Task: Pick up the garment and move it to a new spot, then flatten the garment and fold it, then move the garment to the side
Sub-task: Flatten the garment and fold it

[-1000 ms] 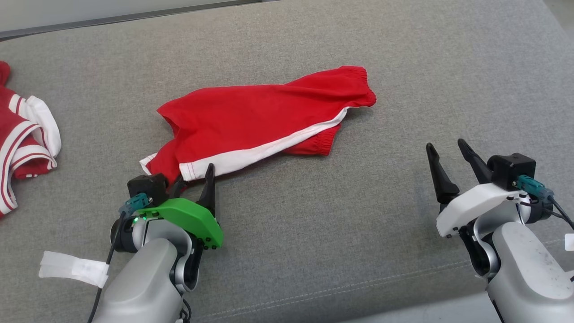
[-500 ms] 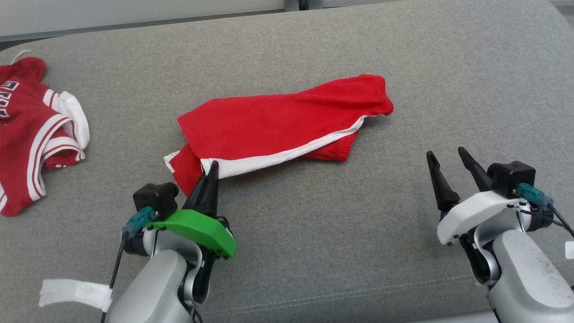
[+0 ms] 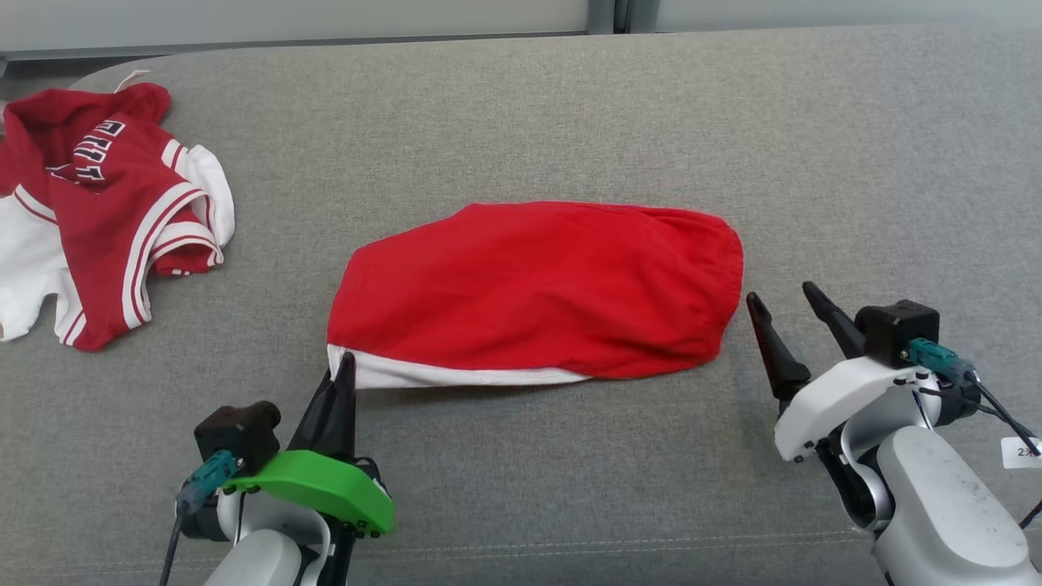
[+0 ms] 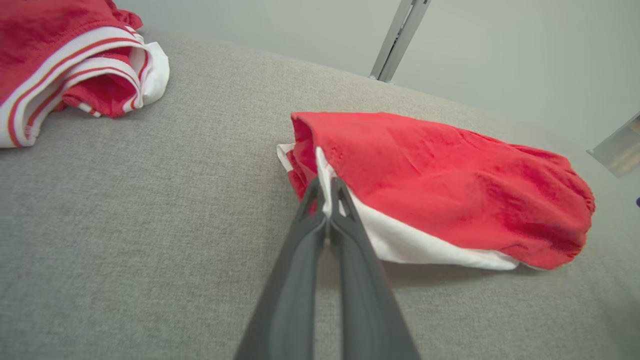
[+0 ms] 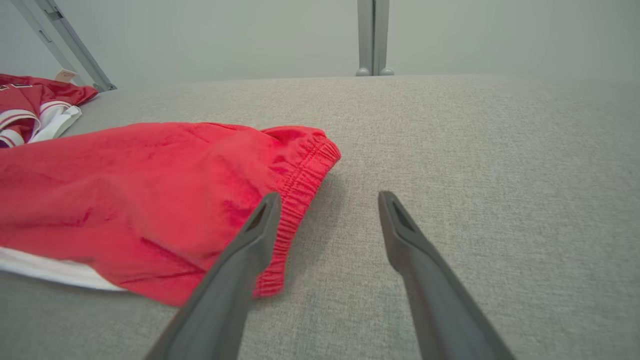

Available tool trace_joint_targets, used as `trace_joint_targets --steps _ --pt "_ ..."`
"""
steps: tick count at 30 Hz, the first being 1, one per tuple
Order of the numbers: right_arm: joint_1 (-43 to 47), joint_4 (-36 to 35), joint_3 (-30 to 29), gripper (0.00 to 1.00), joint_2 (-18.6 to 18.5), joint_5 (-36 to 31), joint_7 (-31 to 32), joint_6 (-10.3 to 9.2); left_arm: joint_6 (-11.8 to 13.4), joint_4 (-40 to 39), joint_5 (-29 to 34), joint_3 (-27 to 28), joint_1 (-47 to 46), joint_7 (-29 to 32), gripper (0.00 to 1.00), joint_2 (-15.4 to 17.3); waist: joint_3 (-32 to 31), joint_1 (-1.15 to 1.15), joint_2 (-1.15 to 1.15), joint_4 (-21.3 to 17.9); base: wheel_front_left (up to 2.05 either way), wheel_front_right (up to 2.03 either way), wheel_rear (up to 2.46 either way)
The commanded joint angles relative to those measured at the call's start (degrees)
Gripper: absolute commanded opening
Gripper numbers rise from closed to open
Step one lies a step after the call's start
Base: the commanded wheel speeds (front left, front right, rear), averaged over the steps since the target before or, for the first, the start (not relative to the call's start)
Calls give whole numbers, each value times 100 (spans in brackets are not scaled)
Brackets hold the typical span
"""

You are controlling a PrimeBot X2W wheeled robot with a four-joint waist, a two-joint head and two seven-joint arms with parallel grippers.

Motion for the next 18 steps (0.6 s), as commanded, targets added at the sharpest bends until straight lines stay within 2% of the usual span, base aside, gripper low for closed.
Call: trace_joint_targets --steps 1,5,8,9,10,18 --pt "61 -24 68 100 -43 35 46 -2 37 -28 -56 62 96 -9 0 66 9 0 0 23 0 0 0" --pt "111 -79 390 100 -140 60 147 -2 31 178 -101 137 140 -41 0 117 42 0 0 11 0 0 0" --pt "155 -165 646 100 -241 53 112 -2 -39 430 -178 164 62 -68 2 17 57 0 0 -12 0 0 0" --pt "164 -224 768 100 -295 32 84 -2 -53 540 -183 183 17 -78 55 7 61 0 0 -20 0 0 0" --pt "186 -283 869 100 -351 14 51 -2 -49 629 -166 198 -23 -98 100 -12 62 0 0 -30 0 0 0" --pt "336 -877 1544 100 -913 -447 -140 -3 -15 929 21 469 32 -212 100 -50 9 0 0 11 0 0 0"
